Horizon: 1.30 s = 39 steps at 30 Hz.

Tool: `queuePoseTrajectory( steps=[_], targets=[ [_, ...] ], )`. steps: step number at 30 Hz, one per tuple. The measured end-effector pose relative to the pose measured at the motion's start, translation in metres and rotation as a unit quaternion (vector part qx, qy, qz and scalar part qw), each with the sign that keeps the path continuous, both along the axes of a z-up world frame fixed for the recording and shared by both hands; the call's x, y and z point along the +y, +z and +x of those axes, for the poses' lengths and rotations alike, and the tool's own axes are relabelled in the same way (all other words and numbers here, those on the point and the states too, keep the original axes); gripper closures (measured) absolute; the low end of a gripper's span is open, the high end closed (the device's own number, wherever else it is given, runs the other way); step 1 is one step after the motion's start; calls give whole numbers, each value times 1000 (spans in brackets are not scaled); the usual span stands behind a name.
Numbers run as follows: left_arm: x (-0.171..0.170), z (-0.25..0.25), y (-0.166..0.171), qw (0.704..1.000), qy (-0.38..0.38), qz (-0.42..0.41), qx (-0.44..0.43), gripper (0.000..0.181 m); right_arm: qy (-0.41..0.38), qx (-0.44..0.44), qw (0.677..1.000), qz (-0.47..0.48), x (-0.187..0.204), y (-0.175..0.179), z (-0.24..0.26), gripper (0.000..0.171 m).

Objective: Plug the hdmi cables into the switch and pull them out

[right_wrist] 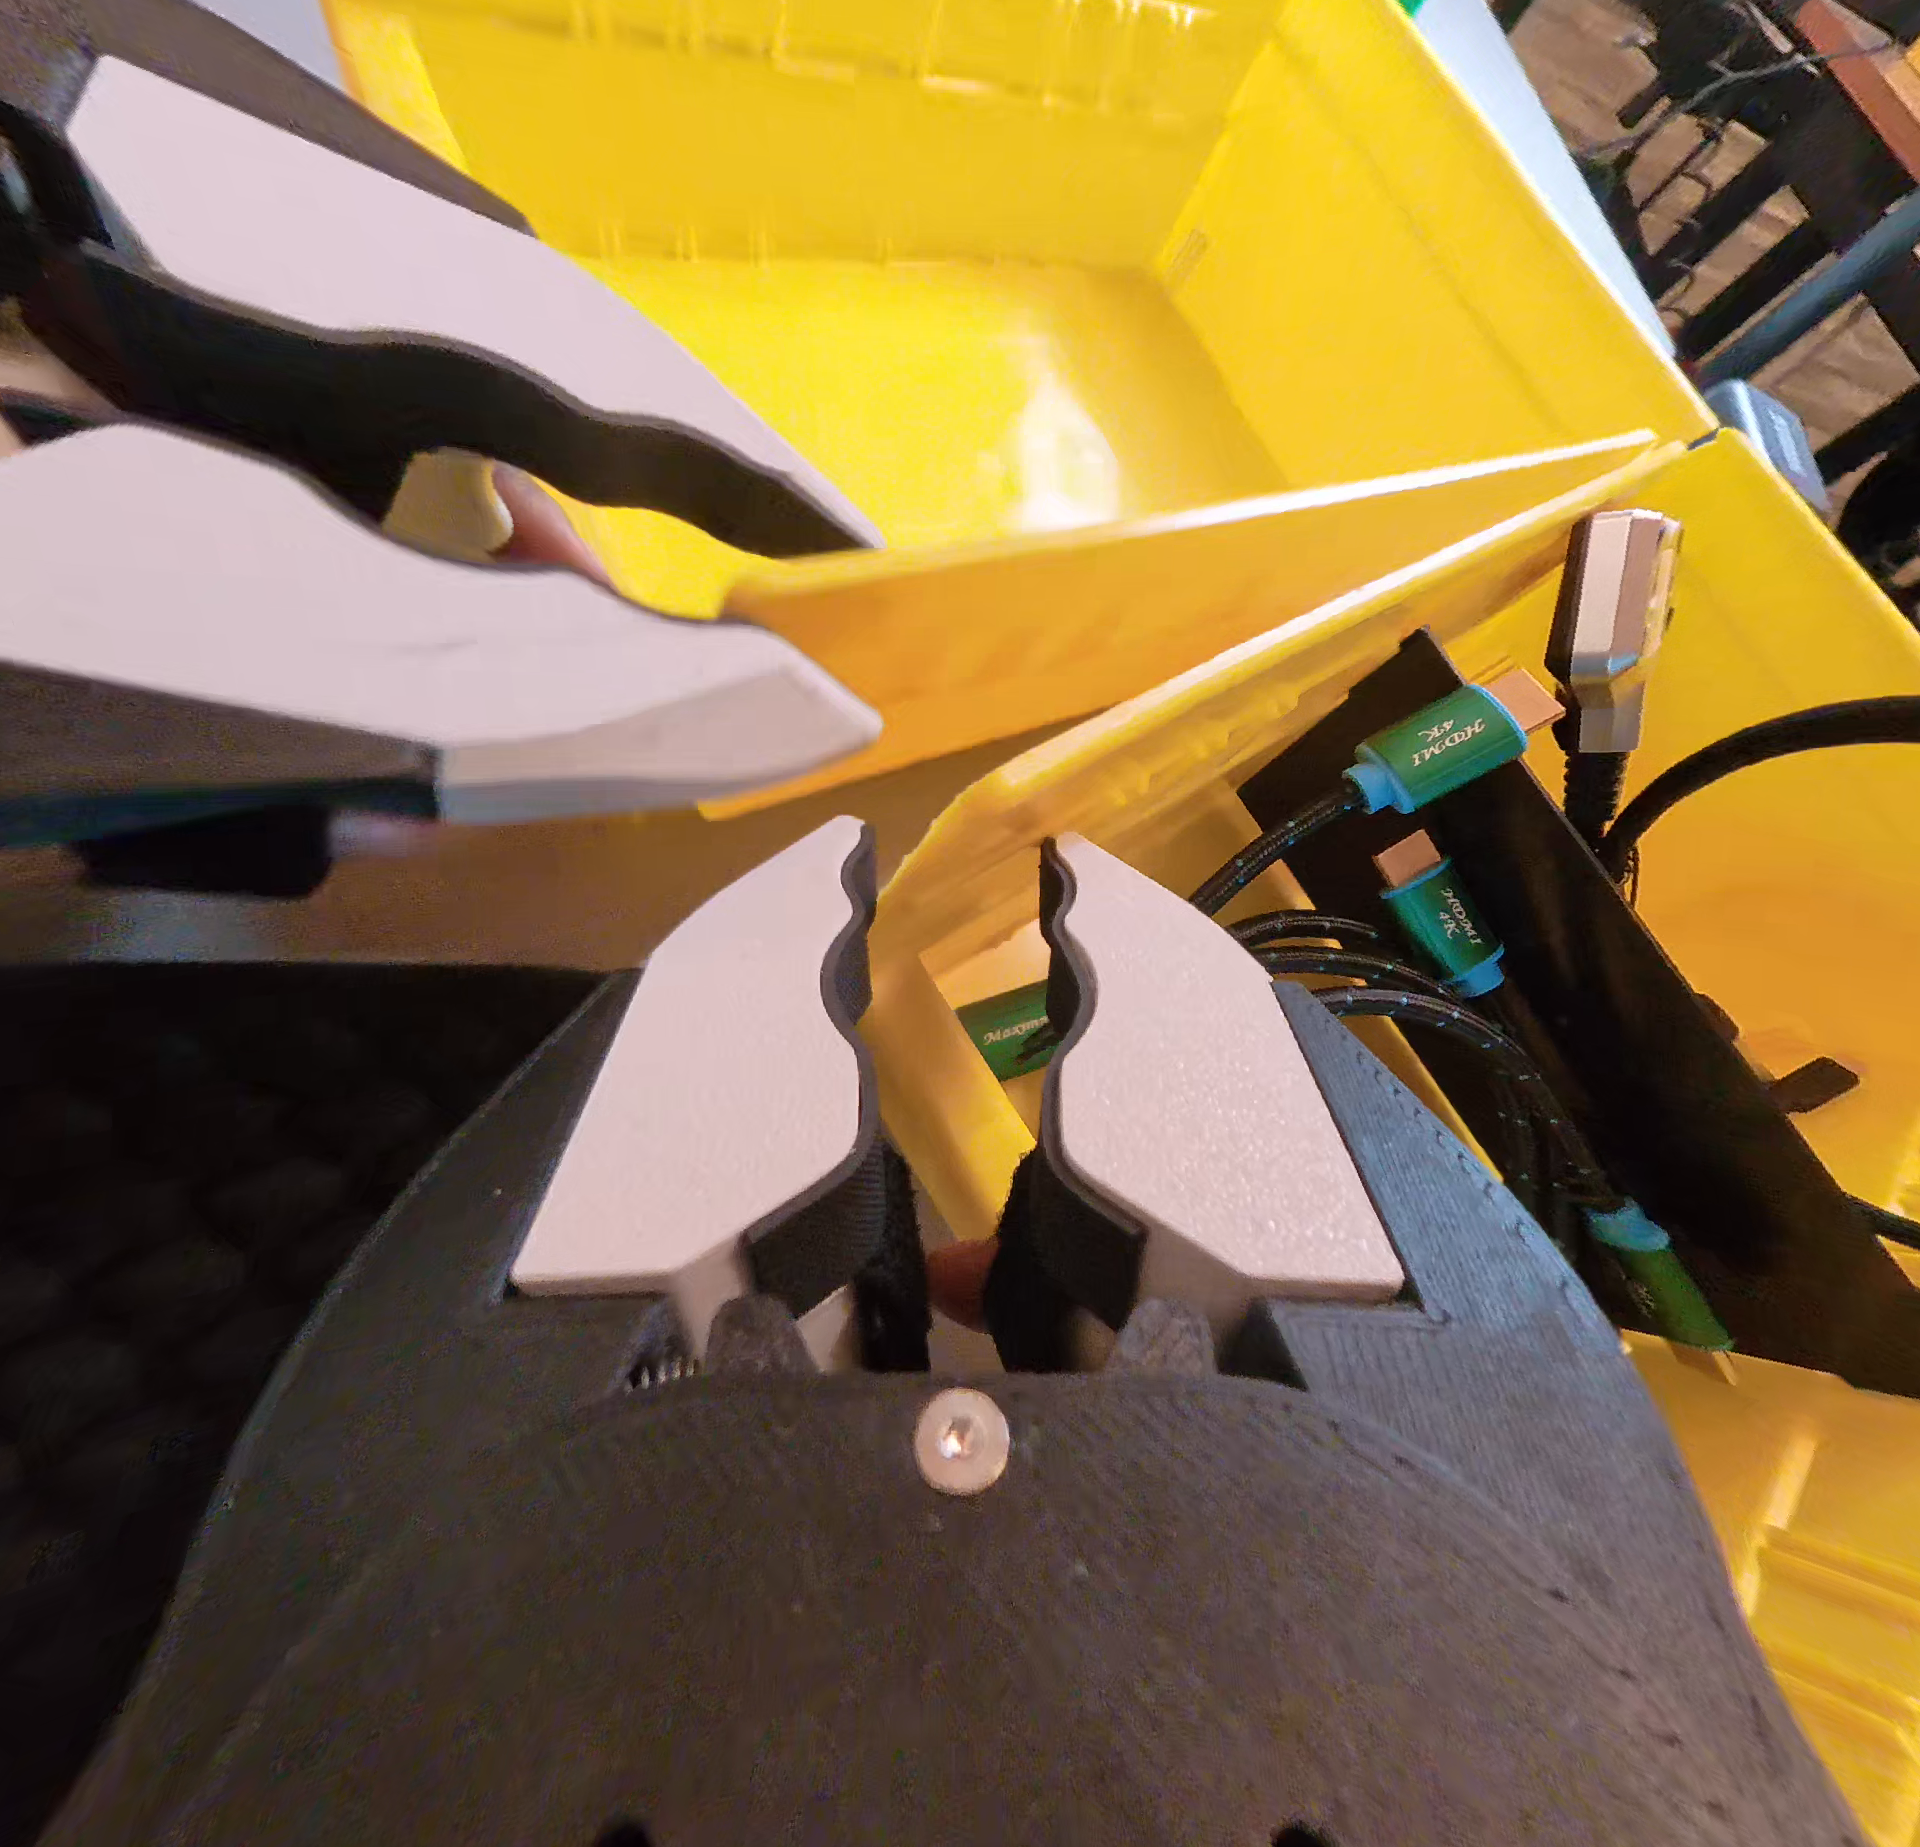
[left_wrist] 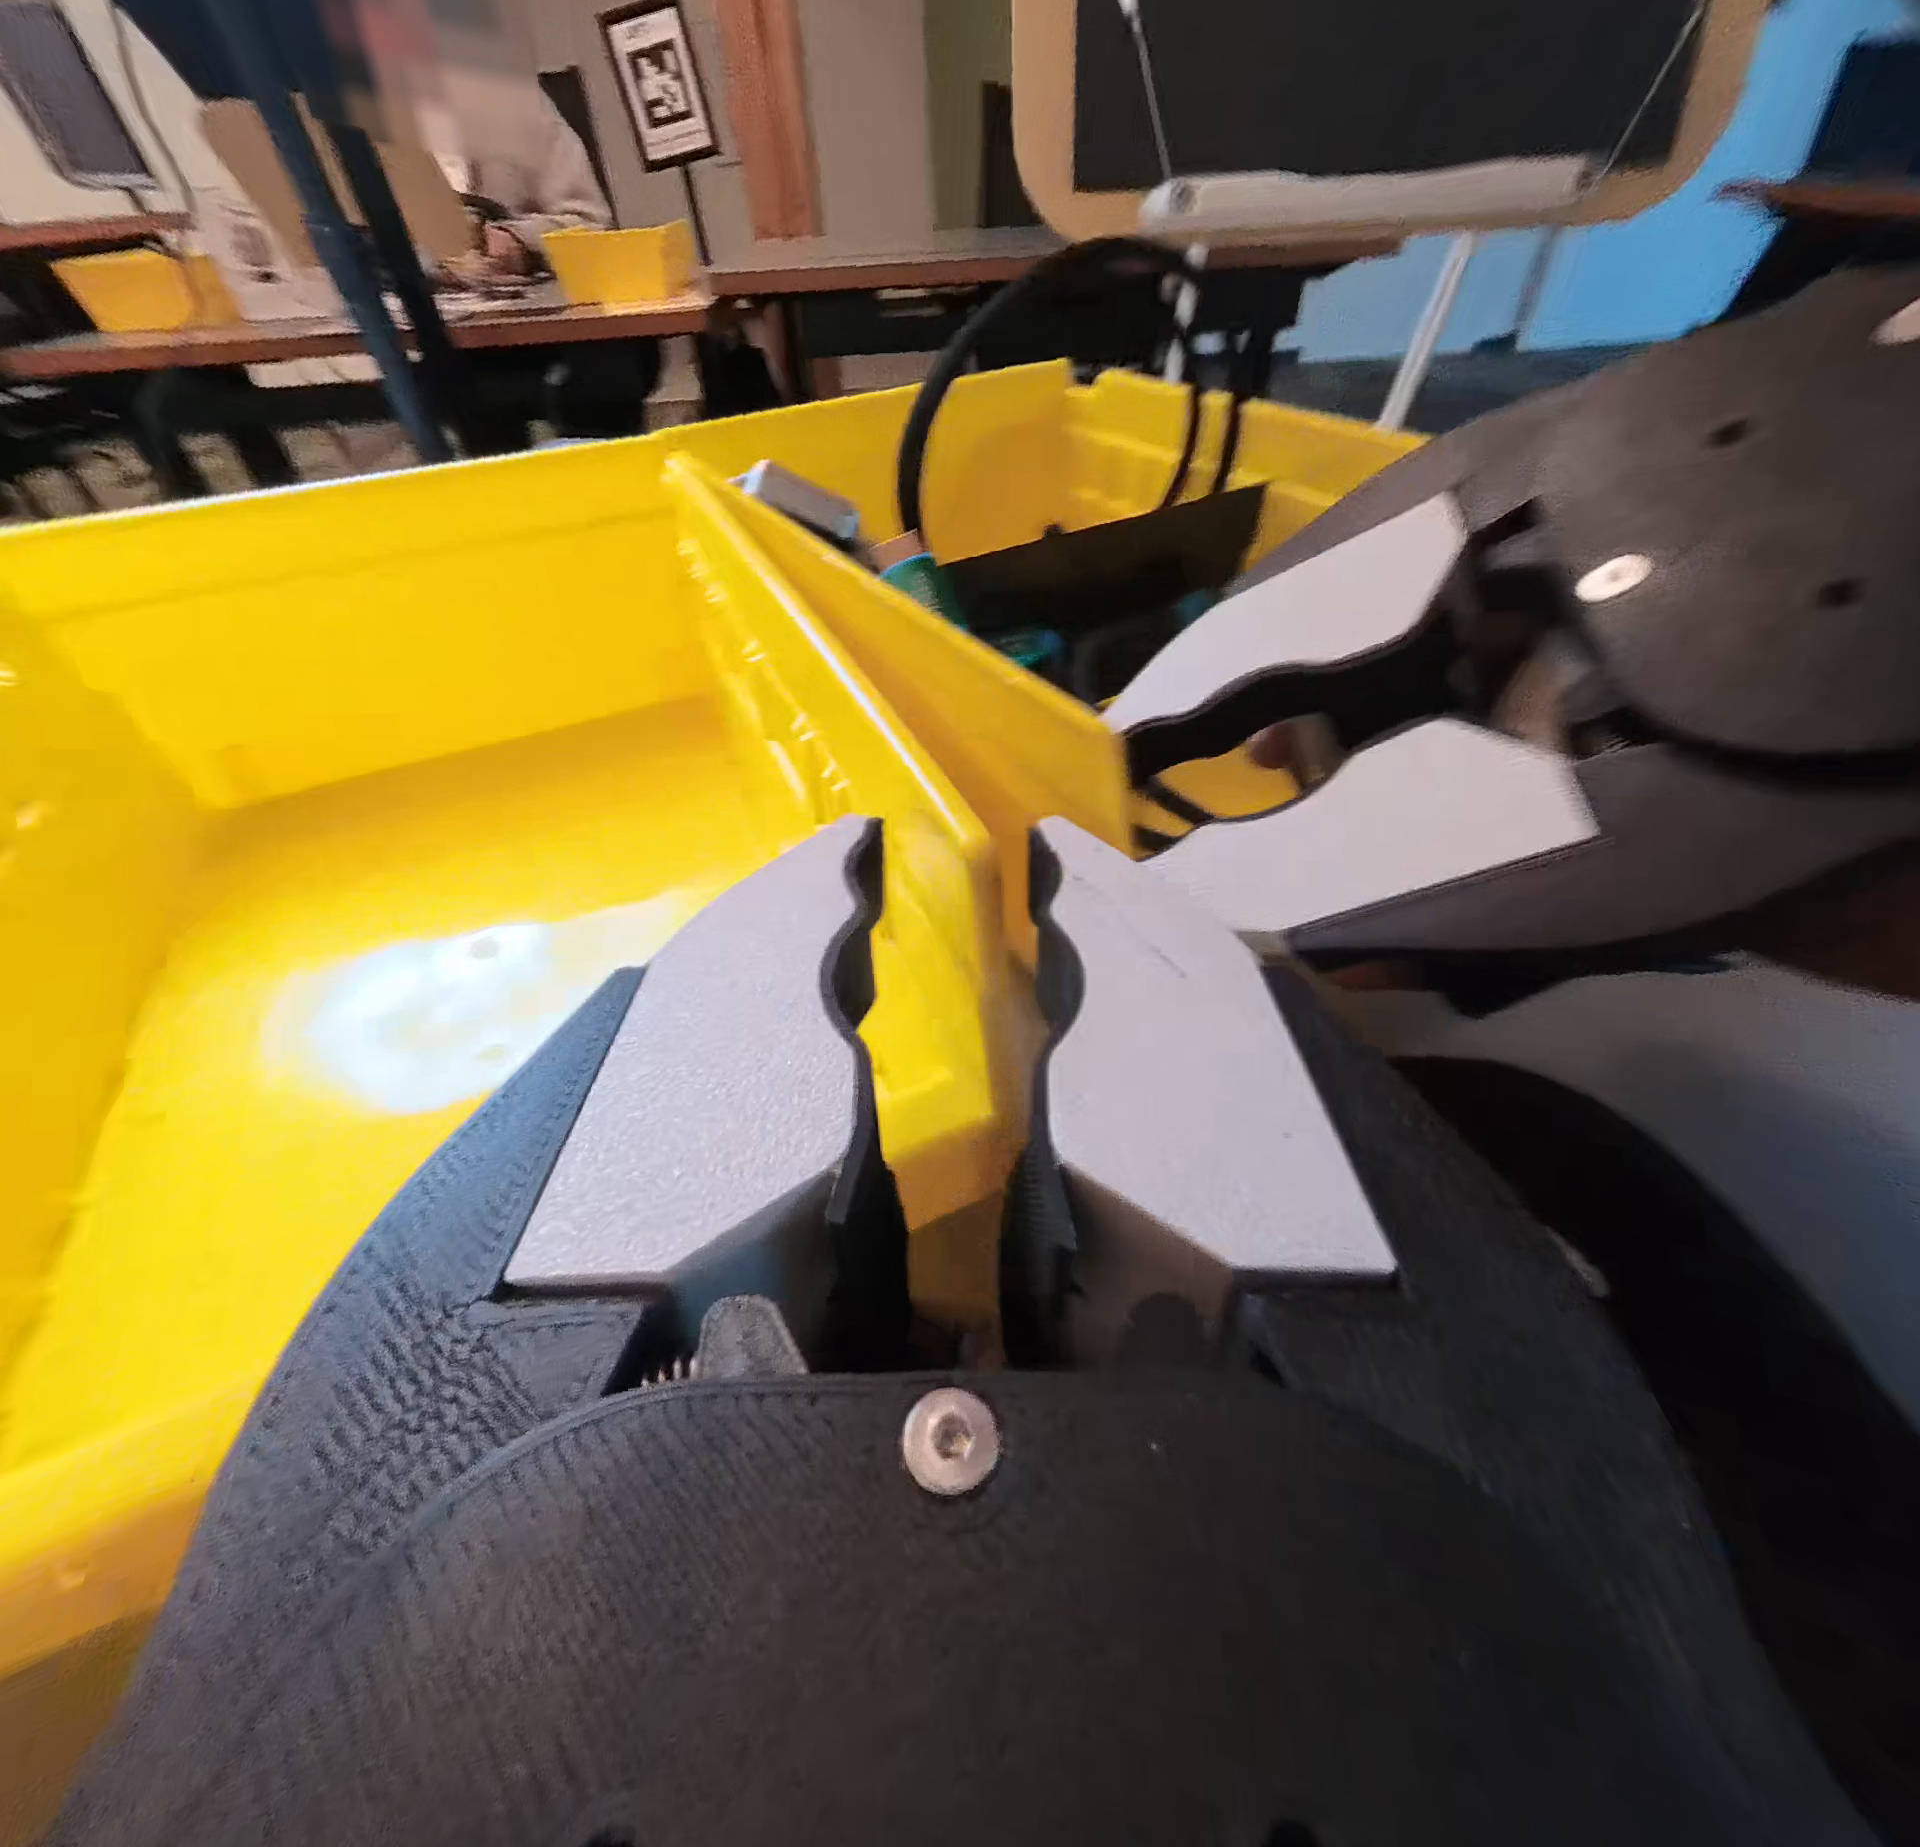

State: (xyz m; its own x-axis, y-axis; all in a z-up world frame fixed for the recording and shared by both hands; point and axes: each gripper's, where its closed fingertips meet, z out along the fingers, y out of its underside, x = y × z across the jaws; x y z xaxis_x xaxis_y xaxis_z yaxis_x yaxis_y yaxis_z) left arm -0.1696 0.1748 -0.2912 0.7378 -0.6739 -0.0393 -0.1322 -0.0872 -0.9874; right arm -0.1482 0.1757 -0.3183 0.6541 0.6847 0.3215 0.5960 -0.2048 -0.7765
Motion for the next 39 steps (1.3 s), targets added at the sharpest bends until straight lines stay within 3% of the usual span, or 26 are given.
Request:
queuePoseTrajectory(
  steps=[2,7,11,15,19,21,24,25,30,32,35,39],
  targets=[
    [-2,-2,11,999,-19,-1,-28,143,16,4,1000,0,8,0,-7,141],
    [-13,-48,59,991,-4,83,-109,140,45,34,998,4,23,1,-17,141],
    [2,-134,75,969,149,153,-123,141,59,72,996,14,29,2,-22,141],
    [29,-209,46,948,284,135,-41,136,66,66,995,28,36,2,-30,140],
    [55,-220,-7,965,262,15,24,125,42,79,996,18,34,4,-28,139],
    [62,-219,-20,969,244,-27,35,128,29,93,995,22,26,8,-23,124],
    [66,-218,-22,973,221,-35,48,168,11,144,989,26,7,21,-20,123],
    [66,-222,-23,970,233,-40,51,174,12,166,986,25,-1,25,-23,126],
    [35,-233,-23,965,248,-63,64,175,31,186,982,6,-29,19,-46,132],
    [19,-236,-20,965,249,-65,57,175,48,182,982,-16,-37,15,-60,124],
    [17,-250,8,960,280,2,21,154,63,203,975,-65,-43,13,-78,102],
    [21,-249,-18,968,240,-53,44,126,48,198,973,-108,-39,3,-91,91]
  ],
)
